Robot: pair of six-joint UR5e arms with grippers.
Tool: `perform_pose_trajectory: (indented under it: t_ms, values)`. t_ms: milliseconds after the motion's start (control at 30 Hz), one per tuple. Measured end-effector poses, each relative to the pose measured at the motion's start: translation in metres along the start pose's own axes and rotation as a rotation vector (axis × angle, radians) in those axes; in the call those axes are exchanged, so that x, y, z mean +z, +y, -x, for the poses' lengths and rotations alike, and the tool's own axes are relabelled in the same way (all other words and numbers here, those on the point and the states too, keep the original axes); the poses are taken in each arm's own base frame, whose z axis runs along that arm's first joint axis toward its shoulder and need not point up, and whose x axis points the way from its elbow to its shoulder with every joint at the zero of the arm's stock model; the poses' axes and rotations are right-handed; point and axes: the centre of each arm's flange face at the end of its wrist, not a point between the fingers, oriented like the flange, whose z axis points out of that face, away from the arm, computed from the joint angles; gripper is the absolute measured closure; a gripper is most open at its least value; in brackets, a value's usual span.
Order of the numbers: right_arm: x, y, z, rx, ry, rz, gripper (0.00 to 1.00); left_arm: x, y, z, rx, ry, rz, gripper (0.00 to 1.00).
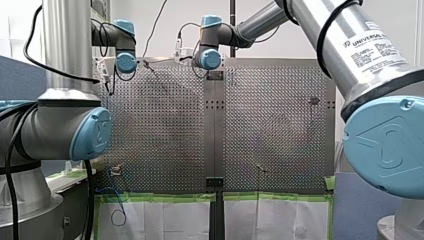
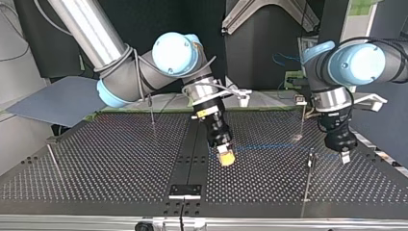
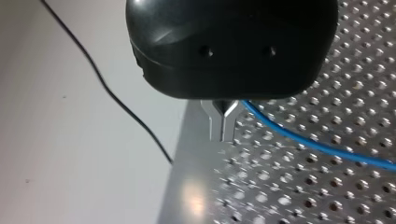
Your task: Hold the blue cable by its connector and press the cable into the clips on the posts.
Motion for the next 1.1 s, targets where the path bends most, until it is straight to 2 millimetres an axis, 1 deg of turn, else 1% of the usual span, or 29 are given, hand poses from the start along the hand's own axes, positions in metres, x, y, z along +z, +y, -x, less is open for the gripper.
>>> perform_pose_trajectory:
  t_ms: [100, 167, 300, 500, 600, 833, 967, 1100]
  values:
    - [0.001, 0.003, 0.0, -0.001, -0.001, 0.004, 1.0, 0.01, 0.001, -0.01, 0.003, 0.013, -0.006, 1.0]
    - [0.001, 0.005, 0.001, -0.001, -0.001, 0.007, 1.0, 0.015, 0.001, -0.013, 0.0, 0.011, -0.01, 1.0]
    - [0.002, 0.01, 0.001, -0.003, -0.002, 0.013, 1.0, 0.025, 0.002, -0.011, -0.016, -0.003, -0.021, 1.0]
    - [0.005, 0.02, 0.003, -0.006, -0.002, 0.029, 1.0, 0.034, 0.005, -0.007, -0.051, -0.027, -0.056, 1.0]
    - [0.006, 0.026, 0.006, -0.009, -0.005, 0.037, 1.0, 0.041, 0.005, -0.009, -0.062, -0.025, -0.078, 1.0]
    - [0.011, 0.042, 0.022, -0.015, -0.02, 0.057, 1.0, 0.061, 0.008, -0.021, -0.069, -0.014, -0.093, 1.0]
    - [0.017, 0.053, 0.038, -0.017, -0.033, 0.066, 1.0, 0.068, 0.014, -0.02, -0.085, -0.027, -0.1, 1.0]
    - [0.026, 0.059, 0.047, -0.014, -0.034, 0.065, 1.0, 0.075, 0.018, -0.014, -0.098, -0.047, -0.112, 1.0]
